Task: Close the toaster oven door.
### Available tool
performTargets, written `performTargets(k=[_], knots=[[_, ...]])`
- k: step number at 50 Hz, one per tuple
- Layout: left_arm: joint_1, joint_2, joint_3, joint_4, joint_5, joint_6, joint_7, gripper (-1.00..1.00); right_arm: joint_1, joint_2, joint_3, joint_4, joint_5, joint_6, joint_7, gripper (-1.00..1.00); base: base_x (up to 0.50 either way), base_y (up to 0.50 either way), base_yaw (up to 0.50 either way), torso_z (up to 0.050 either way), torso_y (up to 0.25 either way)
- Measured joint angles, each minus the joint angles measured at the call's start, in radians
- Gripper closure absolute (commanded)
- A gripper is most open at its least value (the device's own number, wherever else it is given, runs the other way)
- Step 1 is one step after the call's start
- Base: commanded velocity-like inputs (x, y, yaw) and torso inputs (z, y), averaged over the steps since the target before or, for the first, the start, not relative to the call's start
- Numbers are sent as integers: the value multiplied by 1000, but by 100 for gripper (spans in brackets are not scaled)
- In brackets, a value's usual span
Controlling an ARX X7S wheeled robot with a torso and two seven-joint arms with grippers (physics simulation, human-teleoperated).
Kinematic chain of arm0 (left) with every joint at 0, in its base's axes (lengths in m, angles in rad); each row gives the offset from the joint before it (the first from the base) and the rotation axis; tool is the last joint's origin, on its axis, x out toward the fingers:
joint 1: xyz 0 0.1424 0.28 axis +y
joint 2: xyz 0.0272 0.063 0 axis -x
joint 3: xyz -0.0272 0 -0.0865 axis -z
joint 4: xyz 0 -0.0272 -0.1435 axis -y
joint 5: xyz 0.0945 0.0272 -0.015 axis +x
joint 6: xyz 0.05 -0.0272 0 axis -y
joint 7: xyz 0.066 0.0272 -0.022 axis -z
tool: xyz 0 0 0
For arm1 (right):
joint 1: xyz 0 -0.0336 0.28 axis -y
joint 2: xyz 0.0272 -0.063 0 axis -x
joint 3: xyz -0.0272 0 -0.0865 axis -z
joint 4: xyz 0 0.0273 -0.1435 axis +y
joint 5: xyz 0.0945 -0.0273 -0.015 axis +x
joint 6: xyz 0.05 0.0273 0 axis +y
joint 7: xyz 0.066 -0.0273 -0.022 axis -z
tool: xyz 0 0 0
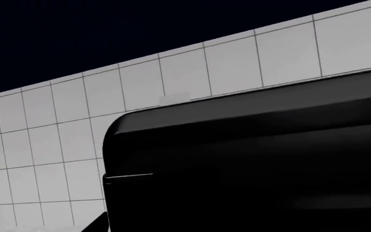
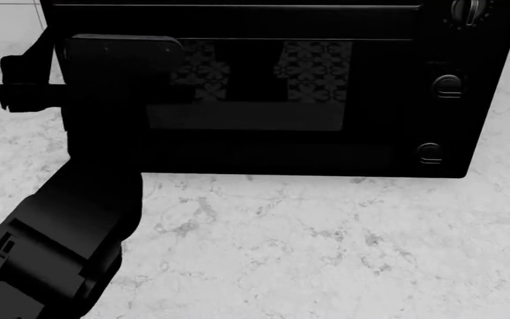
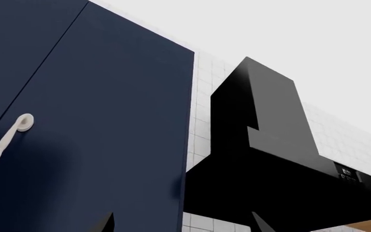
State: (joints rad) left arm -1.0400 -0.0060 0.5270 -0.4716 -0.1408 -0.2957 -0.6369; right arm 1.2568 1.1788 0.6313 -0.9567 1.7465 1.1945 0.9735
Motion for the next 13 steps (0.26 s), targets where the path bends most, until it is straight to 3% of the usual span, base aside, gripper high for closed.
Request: performTargets(k=[13], knots=[[-82, 6, 226, -177, -109, 132, -237, -100, -13, 6, 34, 4, 11, 16, -2, -100, 43, 0, -9, 7, 0]])
